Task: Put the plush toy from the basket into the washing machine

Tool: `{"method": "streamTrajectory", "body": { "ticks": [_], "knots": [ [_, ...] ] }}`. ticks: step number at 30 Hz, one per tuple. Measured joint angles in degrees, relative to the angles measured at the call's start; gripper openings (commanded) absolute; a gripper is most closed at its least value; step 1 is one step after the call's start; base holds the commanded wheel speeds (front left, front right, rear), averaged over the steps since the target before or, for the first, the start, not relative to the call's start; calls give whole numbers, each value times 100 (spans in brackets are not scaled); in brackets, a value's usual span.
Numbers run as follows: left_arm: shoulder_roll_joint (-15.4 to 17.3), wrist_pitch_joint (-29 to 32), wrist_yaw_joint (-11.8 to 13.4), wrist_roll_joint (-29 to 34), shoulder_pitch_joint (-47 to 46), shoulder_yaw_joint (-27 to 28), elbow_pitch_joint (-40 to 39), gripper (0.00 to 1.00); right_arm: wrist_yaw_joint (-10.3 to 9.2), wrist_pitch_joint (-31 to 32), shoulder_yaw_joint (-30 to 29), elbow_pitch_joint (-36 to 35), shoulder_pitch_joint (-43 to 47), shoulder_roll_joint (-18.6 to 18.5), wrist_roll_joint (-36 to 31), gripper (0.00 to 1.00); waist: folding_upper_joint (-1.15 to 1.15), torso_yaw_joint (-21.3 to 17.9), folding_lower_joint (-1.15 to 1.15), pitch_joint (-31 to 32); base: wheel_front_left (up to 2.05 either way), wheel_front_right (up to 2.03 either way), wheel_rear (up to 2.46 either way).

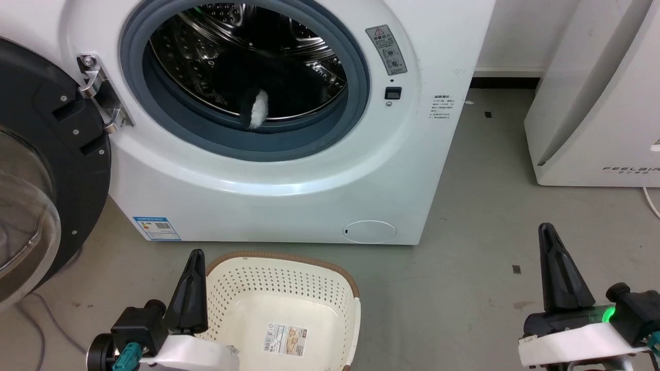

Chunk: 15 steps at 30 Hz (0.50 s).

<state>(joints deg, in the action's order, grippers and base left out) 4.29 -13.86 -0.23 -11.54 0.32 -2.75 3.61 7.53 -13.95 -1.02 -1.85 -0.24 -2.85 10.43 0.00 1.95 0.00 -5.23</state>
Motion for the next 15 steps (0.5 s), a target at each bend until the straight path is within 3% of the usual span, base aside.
{"method": "streamTrajectory", "body": {
  "ticks": [15],
  "knots": [
    [-4, 194, 4, 166, 0, 21, -36, 0, 0, 185, 10, 14, 0, 0, -156, 0, 0, -28, 0, 76, 0, 0, 0]
  ]
}}
